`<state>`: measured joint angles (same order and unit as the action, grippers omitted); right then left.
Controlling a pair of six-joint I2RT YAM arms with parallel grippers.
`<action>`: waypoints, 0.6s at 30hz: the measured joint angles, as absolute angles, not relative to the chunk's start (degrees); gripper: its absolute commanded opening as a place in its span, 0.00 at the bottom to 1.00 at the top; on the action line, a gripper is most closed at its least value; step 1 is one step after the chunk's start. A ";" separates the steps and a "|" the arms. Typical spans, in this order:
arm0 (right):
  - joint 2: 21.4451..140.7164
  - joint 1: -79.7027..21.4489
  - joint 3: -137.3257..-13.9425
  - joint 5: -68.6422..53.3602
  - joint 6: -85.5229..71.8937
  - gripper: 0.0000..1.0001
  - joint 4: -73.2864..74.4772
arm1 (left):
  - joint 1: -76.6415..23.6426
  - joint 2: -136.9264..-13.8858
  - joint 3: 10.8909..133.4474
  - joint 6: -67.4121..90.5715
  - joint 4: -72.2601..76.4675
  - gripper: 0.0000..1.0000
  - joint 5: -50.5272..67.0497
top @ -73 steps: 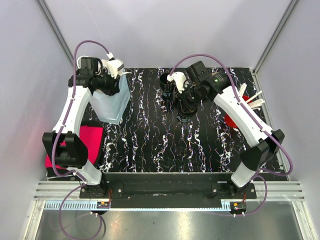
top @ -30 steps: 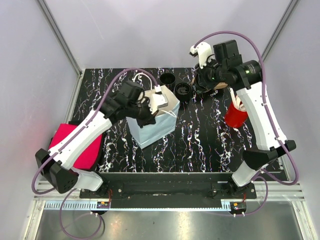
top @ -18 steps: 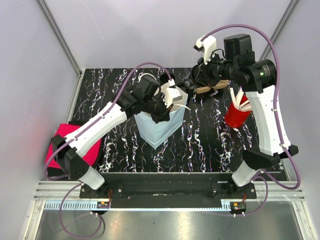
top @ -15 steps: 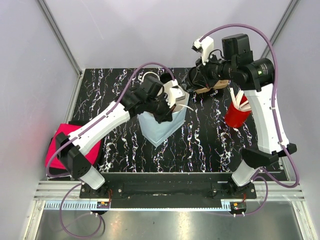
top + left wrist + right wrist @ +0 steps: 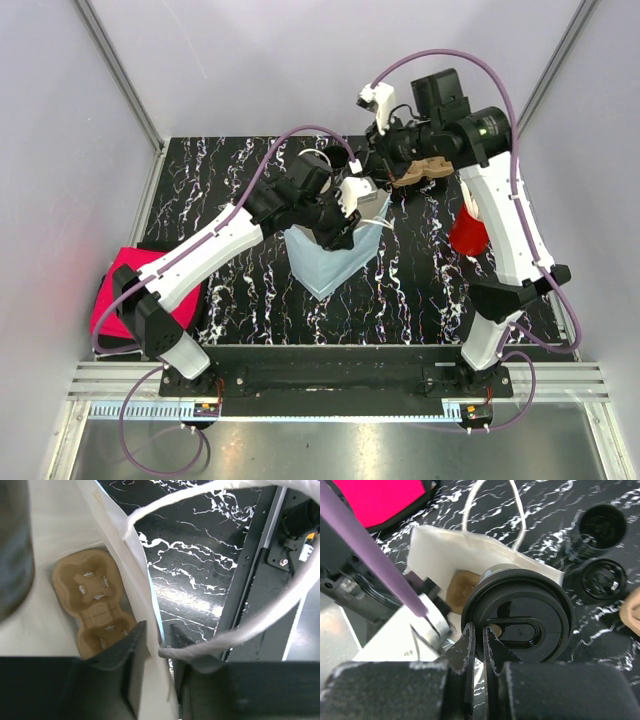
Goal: Pack the takeout coffee
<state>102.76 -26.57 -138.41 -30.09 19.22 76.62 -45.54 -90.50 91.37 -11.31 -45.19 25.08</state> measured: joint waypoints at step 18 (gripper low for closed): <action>108.27 -29.63 -132.94 -29.10 20.01 0.00 76.69 | -45.82 -86.02 92.25 -12.19 -45.19 0.99 25.52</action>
